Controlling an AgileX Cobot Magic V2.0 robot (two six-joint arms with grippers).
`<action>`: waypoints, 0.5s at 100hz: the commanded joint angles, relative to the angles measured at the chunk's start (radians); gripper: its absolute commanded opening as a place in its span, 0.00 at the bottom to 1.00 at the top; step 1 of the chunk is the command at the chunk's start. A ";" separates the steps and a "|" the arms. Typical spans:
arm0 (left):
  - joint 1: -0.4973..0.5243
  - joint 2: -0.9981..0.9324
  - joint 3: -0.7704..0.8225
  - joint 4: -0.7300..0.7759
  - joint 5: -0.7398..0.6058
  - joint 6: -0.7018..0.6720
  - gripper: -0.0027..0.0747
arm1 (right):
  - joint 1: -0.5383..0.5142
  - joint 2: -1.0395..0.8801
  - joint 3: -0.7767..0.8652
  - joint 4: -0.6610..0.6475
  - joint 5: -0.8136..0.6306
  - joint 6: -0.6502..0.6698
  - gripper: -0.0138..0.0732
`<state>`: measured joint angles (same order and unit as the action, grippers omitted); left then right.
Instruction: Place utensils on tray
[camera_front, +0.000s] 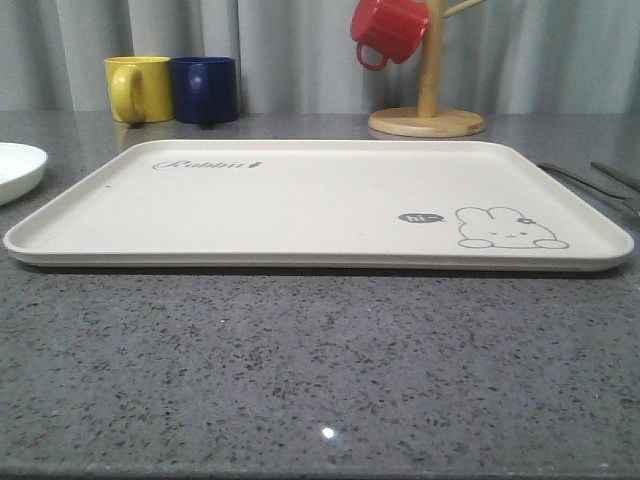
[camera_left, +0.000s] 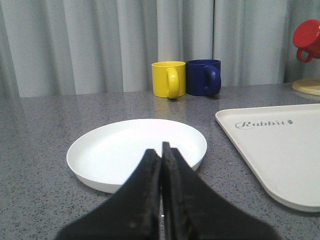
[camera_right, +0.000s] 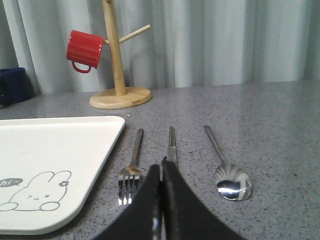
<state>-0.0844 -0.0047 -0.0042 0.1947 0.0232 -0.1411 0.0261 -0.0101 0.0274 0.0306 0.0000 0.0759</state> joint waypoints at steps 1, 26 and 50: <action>0.001 -0.033 0.043 0.001 -0.077 -0.008 0.01 | -0.004 -0.022 -0.018 -0.002 -0.088 -0.008 0.08; 0.001 -0.033 0.043 0.001 -0.077 -0.008 0.01 | -0.004 -0.022 -0.018 -0.002 -0.088 -0.008 0.08; 0.001 -0.031 -0.002 -0.004 -0.077 -0.008 0.01 | -0.004 -0.022 -0.018 -0.002 -0.088 -0.008 0.08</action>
<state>-0.0844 -0.0047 -0.0042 0.1947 0.0232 -0.1411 0.0261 -0.0101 0.0274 0.0306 0.0000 0.0759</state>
